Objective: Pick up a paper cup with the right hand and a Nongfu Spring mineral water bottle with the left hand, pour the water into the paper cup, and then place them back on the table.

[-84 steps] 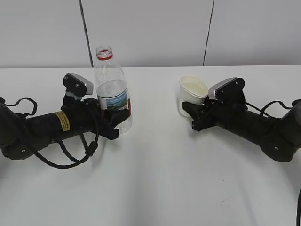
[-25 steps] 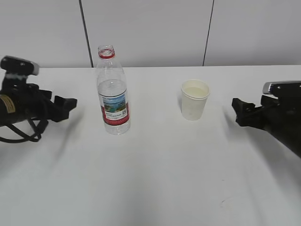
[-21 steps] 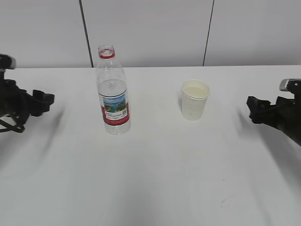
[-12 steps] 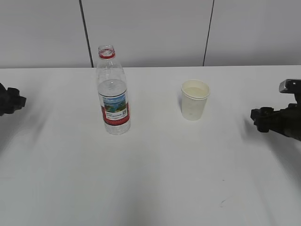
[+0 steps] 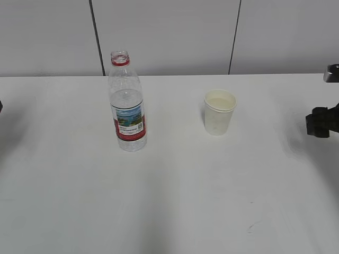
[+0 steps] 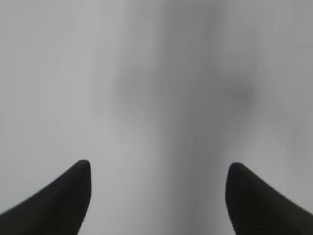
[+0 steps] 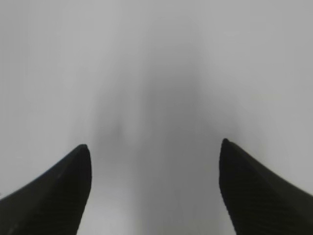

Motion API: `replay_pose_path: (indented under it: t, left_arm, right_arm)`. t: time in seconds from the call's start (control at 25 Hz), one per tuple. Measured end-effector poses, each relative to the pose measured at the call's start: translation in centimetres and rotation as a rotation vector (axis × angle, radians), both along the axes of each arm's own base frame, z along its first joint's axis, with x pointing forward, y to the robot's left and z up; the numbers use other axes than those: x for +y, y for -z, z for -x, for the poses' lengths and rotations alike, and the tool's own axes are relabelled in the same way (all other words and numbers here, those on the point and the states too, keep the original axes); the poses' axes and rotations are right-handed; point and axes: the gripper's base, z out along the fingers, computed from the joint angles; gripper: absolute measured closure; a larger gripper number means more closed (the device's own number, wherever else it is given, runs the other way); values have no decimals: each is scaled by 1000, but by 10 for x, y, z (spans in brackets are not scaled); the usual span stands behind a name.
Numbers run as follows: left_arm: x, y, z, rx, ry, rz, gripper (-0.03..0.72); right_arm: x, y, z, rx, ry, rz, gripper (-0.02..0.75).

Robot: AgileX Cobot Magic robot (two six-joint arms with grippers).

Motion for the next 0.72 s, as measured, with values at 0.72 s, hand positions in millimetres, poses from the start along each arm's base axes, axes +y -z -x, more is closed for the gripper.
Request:
replay_pose_path:
  t: [0.72]
  left_arm:
    - [-21,6,23,303,99,223,179]
  right_arm:
    - [10,-66,-10,425,-174,-97,144]
